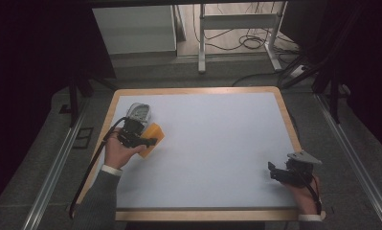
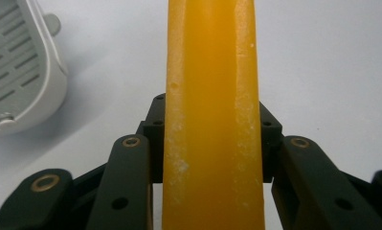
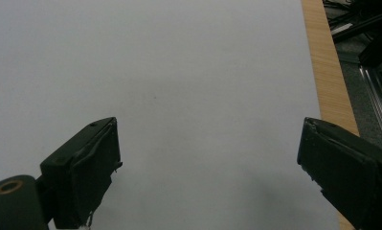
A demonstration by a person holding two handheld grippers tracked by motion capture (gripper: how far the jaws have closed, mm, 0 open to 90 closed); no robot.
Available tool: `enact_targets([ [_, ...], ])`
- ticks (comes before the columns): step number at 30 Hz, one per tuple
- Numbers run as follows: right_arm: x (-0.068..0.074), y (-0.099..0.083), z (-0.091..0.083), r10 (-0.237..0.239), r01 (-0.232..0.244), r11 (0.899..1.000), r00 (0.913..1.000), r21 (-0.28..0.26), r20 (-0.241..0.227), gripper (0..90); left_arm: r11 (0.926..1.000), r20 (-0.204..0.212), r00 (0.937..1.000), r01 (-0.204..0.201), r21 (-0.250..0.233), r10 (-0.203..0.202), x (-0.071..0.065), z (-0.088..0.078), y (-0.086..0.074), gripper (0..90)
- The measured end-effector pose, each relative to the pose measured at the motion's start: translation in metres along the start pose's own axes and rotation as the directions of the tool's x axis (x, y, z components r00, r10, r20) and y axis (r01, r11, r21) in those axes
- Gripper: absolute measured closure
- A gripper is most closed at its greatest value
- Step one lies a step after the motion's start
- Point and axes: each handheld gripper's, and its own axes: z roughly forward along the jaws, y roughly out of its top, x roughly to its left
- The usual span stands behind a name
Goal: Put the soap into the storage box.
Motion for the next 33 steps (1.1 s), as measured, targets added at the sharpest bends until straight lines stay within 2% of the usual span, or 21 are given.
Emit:
enact_targets([
  [18, 0.000, 0.000, 0.001, -0.002, 0.002, 1.000, 1.0000, 0.002, 0.000, 7.4, 0.9996, -0.011, 0.9996, 0.026, -0.012, -0.026, 0.011, -0.008, 0.017, 60.8],
  [24, 0.000, 0.000, 0.001, -0.002, 0.002, 1.000, 1.0000, 0.003, 0.001, 7.4, 0.9996, -0.023, 0.9996, 0.017, -0.024, -0.018, 0.012, -0.012, 0.024, 60.8],
  [33, 0.000, -0.001, 0.001, -0.002, 0.002, 1.000, 1.0000, 0.003, 0.003, 7.4, 0.9986, -0.022, 0.9987, 0.044, -0.028, -0.045, 0.022, -0.013, 0.030, 60.8],
])
